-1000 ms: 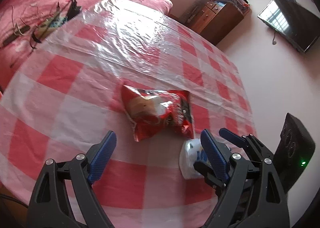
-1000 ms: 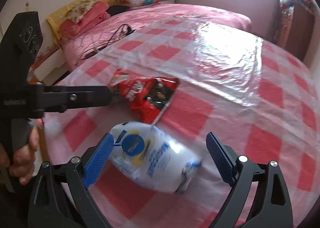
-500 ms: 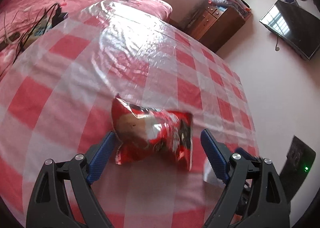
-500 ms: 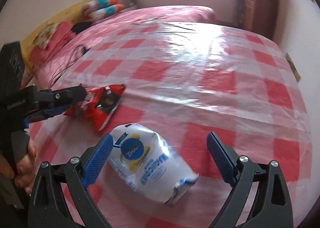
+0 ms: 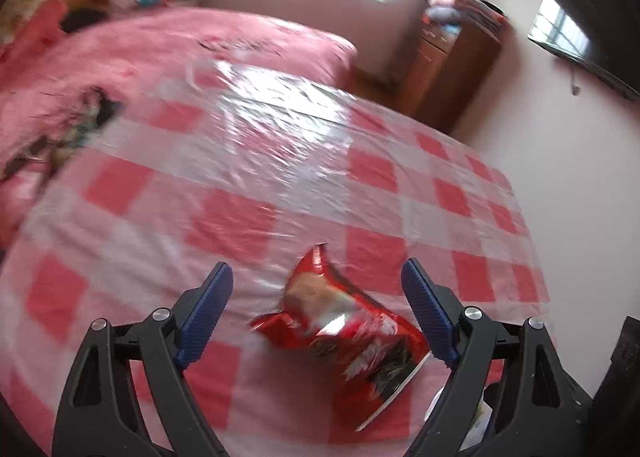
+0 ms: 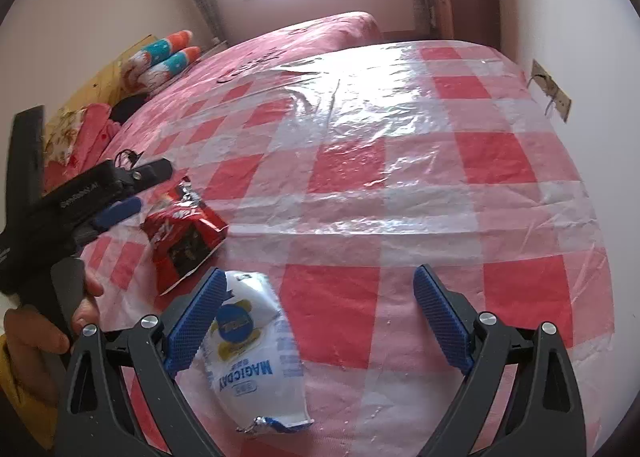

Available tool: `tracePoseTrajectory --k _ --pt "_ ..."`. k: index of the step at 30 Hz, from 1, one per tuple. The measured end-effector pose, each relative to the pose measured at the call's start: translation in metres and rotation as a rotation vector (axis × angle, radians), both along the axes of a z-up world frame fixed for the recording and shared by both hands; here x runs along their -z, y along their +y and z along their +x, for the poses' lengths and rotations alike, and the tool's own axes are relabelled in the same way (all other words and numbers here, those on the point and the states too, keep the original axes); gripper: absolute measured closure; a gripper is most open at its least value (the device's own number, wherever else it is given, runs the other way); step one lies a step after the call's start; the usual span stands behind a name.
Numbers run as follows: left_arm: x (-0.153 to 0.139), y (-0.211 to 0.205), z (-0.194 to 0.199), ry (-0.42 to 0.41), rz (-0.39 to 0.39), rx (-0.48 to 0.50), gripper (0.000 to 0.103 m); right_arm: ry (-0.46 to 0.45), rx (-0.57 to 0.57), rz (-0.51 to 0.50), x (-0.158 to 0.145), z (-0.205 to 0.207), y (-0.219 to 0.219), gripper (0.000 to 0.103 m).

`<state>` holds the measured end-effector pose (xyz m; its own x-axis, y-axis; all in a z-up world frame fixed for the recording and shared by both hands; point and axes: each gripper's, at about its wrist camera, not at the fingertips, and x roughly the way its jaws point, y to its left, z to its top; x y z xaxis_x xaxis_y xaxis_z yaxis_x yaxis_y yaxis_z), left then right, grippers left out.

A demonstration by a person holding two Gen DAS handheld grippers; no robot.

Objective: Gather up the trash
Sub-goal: 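Grasp the red snack bag with the left tool while the right tool grasps the white milk carton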

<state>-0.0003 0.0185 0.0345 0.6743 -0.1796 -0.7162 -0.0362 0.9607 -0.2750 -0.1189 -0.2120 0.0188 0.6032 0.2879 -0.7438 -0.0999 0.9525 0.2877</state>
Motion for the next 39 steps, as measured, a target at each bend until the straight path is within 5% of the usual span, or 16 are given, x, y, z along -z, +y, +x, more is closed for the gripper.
tracePoseTrajectory --k 15,25,34,35,36,39 --pt "0.022 -0.019 -0.006 0.166 0.028 -0.06 0.021 -0.004 -0.147 -0.072 -0.003 -0.012 0.028 0.01" --pt "0.025 -0.039 0.008 0.14 0.101 -0.071 0.027 -0.011 -0.164 -0.066 -0.004 -0.016 0.029 0.01" --pt "0.025 -0.039 0.008 0.099 0.097 -0.043 0.033 -0.015 -0.167 -0.095 0.0 -0.015 0.032 0.029" --pt "0.024 -0.039 0.008 0.091 0.092 -0.033 0.054 -0.017 -0.171 -0.097 0.0 -0.015 0.033 0.033" --pt "0.023 -0.04 0.007 0.079 0.081 -0.019 0.06 -0.019 -0.175 -0.096 0.0 -0.015 0.034 0.036" --pt "0.023 -0.038 0.008 0.084 0.073 -0.009 0.062 -0.025 -0.186 -0.087 0.0 -0.015 0.036 0.043"
